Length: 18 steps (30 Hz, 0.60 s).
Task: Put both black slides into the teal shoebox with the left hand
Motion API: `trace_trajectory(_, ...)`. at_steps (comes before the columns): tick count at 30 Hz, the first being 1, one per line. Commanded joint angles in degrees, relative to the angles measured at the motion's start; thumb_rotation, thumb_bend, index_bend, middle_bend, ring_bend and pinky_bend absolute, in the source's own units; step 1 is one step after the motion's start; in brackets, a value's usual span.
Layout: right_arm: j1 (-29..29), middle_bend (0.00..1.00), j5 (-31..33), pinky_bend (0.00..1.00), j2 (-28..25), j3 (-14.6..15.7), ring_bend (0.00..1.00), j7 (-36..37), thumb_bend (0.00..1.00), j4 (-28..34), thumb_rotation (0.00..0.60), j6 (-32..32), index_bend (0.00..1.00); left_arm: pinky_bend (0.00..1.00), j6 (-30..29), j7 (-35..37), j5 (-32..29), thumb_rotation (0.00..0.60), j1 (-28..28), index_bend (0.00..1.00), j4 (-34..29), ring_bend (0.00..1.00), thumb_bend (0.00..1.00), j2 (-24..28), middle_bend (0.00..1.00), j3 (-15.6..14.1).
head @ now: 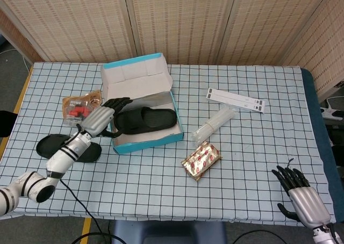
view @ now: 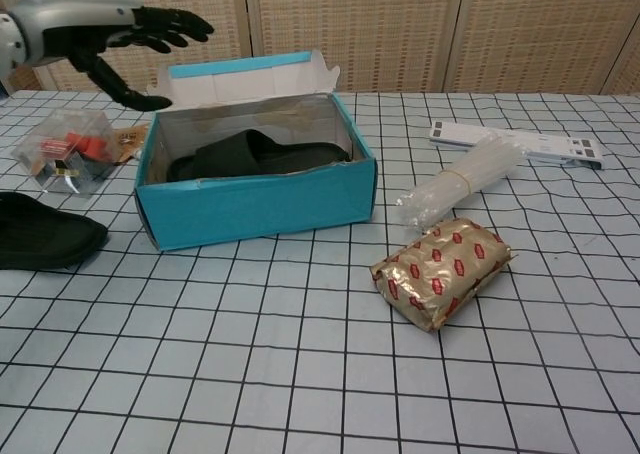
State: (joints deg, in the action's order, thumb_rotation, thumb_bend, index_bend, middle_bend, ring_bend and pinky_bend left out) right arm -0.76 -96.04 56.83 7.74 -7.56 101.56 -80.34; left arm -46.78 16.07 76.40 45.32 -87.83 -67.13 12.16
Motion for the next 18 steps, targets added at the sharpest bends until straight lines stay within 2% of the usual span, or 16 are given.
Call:
trace_trajectory(1, 0.30, 0.00, -0.72, 0.00, -0.15, 0.26, 0.00, 0.28, 0.21, -0.08, 0.600, -0.56, 0.00, 0.05, -4.65, -1.66, 1.91, 0.600, -7.04, 0.00, -5.87, 0.00, 0.32, 5.78, 0.00, -5.68)
trace_trajectory(4, 0.46, 0.00, -1.52, 0.00, -0.14, 0.50, 0.00, 0.47, 0.21, -0.04, 0.600, -0.96, 0.00, 0.05, -5.69, -3.72, 3.48, 0.600, -9.55, 0.00, -4.91, 0.00, 0.32, 6.41, 0.00, -8.86)
trace_trajectory(7, 0.42, 0.00, -2.36, 0.00, -0.19, 0.90, 0.00, 0.76, 0.21, 0.00, 0.600, -0.82, 0.00, 0.04, -6.34, -4.92, 3.13, 0.600, -11.60, 0.00, -3.03, 0.00, 0.32, 4.85, 0.00, -10.80)
trace_trajectory(12, 0.29, 0.00, -2.93, 0.00, -0.26, 1.18, 0.00, 1.08, 0.21, -0.09, 0.600, -0.53, 0.00, 0.04, -6.70, -7.91, 1.95, 0.600, -13.35, 0.00, 1.96, 0.00, 0.32, 1.40, 0.00, -12.16)
trace_trajectory(18, 0.26, 0.00, -3.31, 0.00, -0.43, 1.40, 0.00, 1.27, 0.21, -0.07, 0.600, -0.39, 0.00, 0.03, -5.07, -16.36, -1.50, 0.600, -13.60, 0.00, 8.09, 0.00, 0.30, -2.93, 0.00, -12.58)
